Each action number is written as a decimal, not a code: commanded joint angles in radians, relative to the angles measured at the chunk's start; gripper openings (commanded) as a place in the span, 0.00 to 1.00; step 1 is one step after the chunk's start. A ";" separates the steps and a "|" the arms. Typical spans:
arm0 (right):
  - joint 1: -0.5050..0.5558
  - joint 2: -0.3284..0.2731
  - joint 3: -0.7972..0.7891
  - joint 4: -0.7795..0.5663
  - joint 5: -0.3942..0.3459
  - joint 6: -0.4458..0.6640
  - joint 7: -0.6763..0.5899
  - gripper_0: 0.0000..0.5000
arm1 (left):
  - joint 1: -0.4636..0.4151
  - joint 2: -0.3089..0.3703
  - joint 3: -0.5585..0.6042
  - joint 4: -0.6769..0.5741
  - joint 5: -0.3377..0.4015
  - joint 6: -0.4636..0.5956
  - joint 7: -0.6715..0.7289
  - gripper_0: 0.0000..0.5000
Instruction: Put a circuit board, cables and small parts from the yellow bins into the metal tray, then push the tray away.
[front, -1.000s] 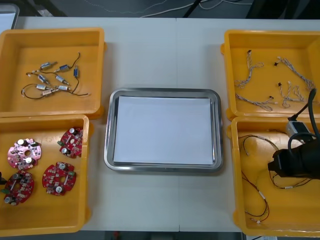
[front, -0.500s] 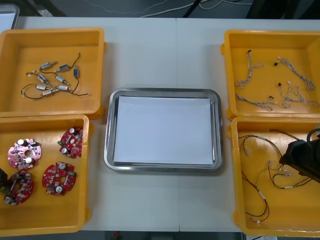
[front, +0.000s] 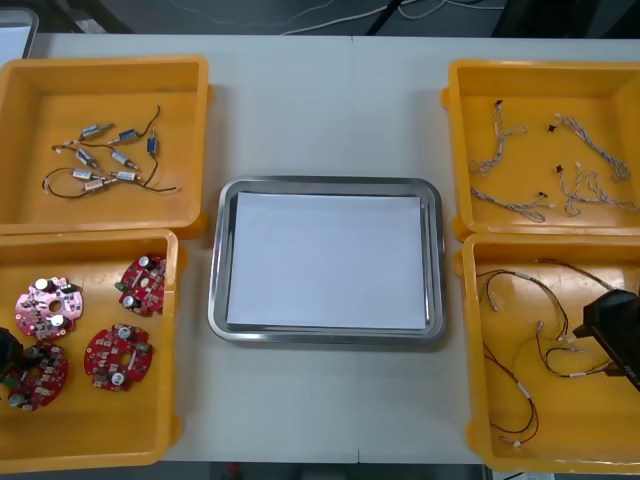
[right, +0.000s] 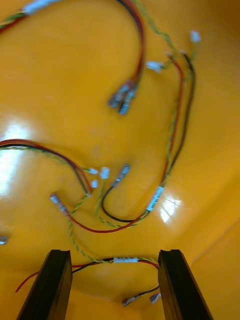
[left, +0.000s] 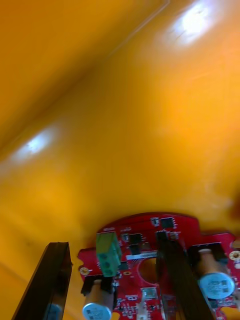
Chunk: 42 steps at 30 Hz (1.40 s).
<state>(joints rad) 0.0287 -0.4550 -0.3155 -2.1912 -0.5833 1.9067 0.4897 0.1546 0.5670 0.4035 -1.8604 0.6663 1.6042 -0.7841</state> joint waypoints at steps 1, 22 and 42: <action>0.065 -0.039 -0.028 -0.035 0.005 -0.029 -0.069 1.00 | -0.030 -0.013 -0.008 -0.002 -0.017 0.008 0.071 0.99; 0.115 -0.018 0.015 0.082 0.026 -0.167 -0.091 1.00 | -0.015 -0.013 -0.008 -0.002 -0.042 0.008 0.059 0.00; 0.168 -0.004 0.098 0.133 0.062 -0.302 -0.103 1.00 | -0.052 0.039 0.090 -0.114 0.012 0.197 0.017 0.00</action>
<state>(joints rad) 0.1685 -0.4591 -0.2387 -2.0609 -0.5349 1.6218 0.4242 0.1284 0.5675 0.4588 -1.9208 0.6602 1.7698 -0.7841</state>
